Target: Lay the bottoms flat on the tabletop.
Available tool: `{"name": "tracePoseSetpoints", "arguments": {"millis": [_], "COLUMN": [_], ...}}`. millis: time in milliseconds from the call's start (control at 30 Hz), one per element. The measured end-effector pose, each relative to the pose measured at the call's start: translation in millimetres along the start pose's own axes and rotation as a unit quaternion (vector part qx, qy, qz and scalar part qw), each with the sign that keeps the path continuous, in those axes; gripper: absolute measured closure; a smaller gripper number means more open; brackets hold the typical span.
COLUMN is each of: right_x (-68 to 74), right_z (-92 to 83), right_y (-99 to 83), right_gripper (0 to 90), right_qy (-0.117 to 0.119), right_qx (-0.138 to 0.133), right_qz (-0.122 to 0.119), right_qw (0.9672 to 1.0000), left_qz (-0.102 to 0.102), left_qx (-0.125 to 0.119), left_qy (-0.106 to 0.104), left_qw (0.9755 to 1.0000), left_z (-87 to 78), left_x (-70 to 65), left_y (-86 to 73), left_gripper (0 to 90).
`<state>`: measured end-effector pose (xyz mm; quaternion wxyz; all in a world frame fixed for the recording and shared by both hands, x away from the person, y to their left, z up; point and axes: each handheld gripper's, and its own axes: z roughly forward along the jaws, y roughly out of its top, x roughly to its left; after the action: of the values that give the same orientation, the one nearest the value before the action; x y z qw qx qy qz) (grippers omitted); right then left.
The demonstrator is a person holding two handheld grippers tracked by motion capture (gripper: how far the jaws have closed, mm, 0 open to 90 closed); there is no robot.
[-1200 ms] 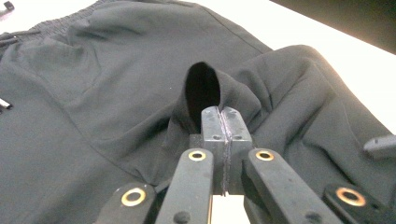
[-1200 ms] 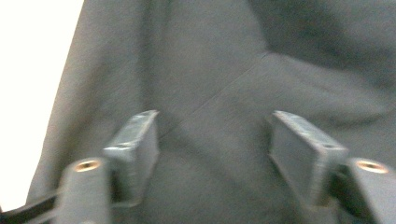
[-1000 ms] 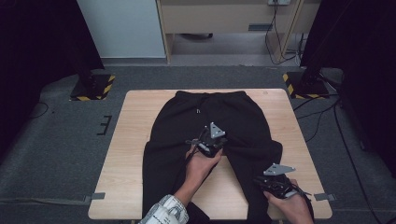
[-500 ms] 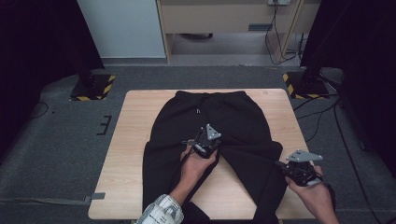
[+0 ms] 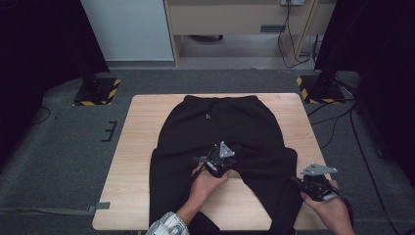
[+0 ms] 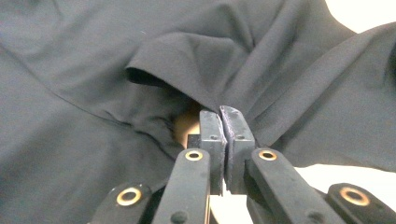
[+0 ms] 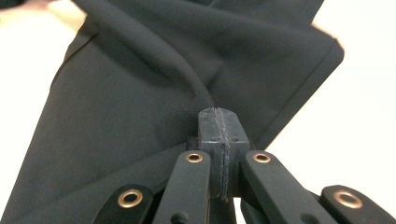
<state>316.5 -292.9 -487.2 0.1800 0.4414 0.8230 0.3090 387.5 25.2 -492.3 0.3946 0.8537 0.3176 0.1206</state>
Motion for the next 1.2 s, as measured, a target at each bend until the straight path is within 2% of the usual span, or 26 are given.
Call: {"name": "tracePoseSetpoints", "arguments": {"millis": [133,167,233,267,300,367,433,533,633,733,800,867,933,1000,1067,1100,1200], "right_x": [4.2,4.1,1.7,0.6,-1.1,-3.3,-7.8,-14.5,-11.9,-8.9,-9.5,-10.4,-11.2,-10.9,-9.8,-9.1,-5.7], "right_z": [-1.5,0.3,3.0,4.7,6.0,7.7,13.1,26.4,38.5,44.3,46.1,46.3,45.6,44.0,40.9,38.6,28.4], "right_y": [-12.9,-18.3,-20.0,-19.5,-17.8,-13.1,-6.8,-1.7,-2.7,-4.9,-5.7,-5.0,-4.6,-5.4,-7.9,-9.5,-17.0], "right_gripper": [89.2,85.5,74.8,65.8,61.0,52.2,46.1,44.1,43.3,43.8,46.2,52.8,64.7,77.7,85.6,88.3,89.1], "right_qy": [0.011,0.013,0.015,0.017,0.023,0.019,0.013,-0.001,-0.004,-0.012,-0.014,-0.015,-0.008,-0.001,0.008,0.013,0.017], "right_qx": [0.016,0.022,0.014,0.007,-0.001,-0.021,-0.036,-0.032,-0.013,-0.004,-0.008,-0.009,-0.010,-0.009,-0.005,-0.002,0.012], "right_qz": [-0.005,-0.003,0.007,0.021,0.026,0.032,0.046,0.059,0.053,0.039,0.039,0.037,0.030,0.029,0.029,0.028,0.022], "right_qw": [0.9998,0.9997,0.9998,0.9996,0.9994,0.9991,0.9982,0.9977,0.9985,0.9992,0.9991,0.9992,0.9995,0.9995,0.9995,0.9995,0.9995], "left_qz": [0.000,0.004,0.004,0.005,0.005,0.001,0.001,-0.011,-0.018,-0.019,-0.014,-0.011,-0.014,-0.004,0.006,0.011,0.027], "left_qx": [0.012,0.016,0.022,0.024,0.025,0.026,0.026,0.018,0.010,-0.004,-0.002,0.004,0.011,0.025,0.031,0.034,0.040], "left_qy": [-0.016,-0.016,-0.017,-0.015,-0.013,-0.009,0.005,0.017,0.024,0.031,0.031,0.029,0.021,0.021,0.015,0.011,-0.006], "left_qw": [0.9998,0.9997,0.9996,0.9996,0.9996,0.9996,0.9997,0.9996,0.9995,0.9993,0.9994,0.9995,0.9996,0.9995,0.9994,0.9993,0.9988], "left_z": [3.2,4.1,7.7,9.3,10.6,15.4,20.9,28.2,35.3,39.1,40.5,41.0,40.6,39.5,37.1,34.7,24.8], "left_x": [-8.4,-9.5,-11.4,-11.7,-11.6,-10.3,-7.1,-0.3,7.1,12.5,15.2,18.1,19.1,15.6,9.4,6.1,-4.7], "left_y": [-12.7,-15.0,-21.7,-23.0,-23.7,-24.5,-23.3,-20.3,-16.4,-10.7,-7.9,-7.0,-7.6,-9.4,-12.0,-13.1,-19.4], "left_gripper": [87.3,86.7,85.5,85.4,85.0,84.3,83.0,82.7,82.5,81.0,79.9,80.2,81.3,82.3,82.2,81.8,81.2]}}
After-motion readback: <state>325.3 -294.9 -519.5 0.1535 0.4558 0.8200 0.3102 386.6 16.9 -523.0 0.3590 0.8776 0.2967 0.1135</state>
